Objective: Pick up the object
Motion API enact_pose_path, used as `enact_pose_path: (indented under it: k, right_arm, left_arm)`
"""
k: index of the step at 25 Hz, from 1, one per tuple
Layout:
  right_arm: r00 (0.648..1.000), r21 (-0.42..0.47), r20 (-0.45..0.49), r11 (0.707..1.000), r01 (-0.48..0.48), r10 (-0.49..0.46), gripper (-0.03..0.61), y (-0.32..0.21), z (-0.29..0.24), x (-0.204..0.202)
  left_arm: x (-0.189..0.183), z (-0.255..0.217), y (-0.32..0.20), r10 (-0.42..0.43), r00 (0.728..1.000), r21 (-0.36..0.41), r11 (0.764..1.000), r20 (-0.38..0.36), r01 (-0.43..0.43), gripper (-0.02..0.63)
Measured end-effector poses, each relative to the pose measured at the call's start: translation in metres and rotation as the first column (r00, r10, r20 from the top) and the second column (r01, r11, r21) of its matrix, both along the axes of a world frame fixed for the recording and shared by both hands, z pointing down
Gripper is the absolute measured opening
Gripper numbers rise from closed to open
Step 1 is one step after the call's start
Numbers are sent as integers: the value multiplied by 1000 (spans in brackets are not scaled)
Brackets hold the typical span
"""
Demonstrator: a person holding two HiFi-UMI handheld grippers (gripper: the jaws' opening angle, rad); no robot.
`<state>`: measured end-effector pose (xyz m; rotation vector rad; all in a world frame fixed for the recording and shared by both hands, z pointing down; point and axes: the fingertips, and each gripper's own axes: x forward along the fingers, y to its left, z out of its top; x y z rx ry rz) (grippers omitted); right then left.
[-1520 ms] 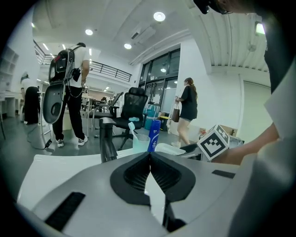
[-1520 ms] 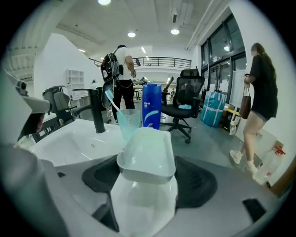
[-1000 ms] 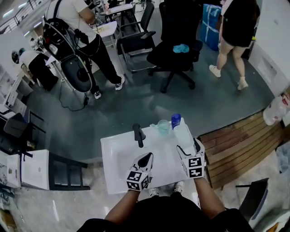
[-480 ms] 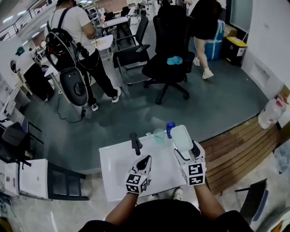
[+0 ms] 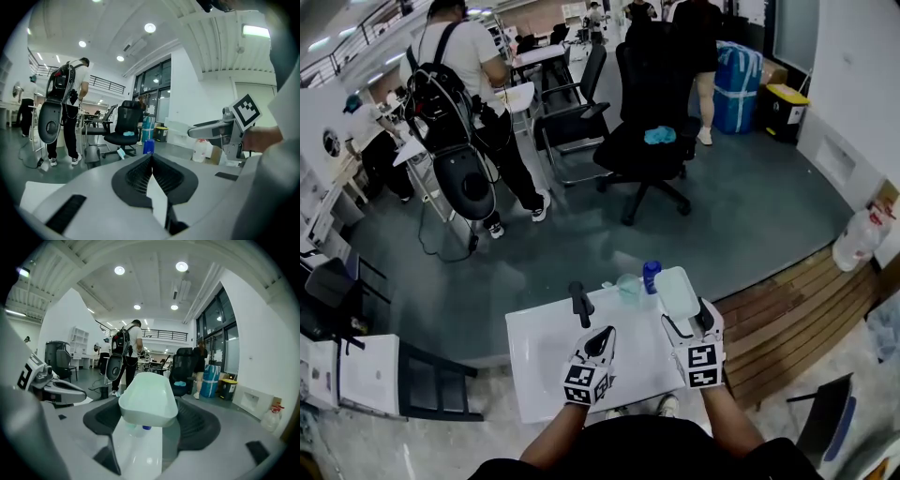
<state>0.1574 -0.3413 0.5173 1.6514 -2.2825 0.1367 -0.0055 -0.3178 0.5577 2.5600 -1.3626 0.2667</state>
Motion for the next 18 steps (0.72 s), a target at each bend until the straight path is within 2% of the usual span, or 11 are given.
enact_pose_path:
  k: [18]
  right_arm:
    - [1000,-14,-5,1000,-9,9,379,1,7,5]
  left_arm:
    - [4,-1,2,-2,1000,-5,1000,-2,2,20]
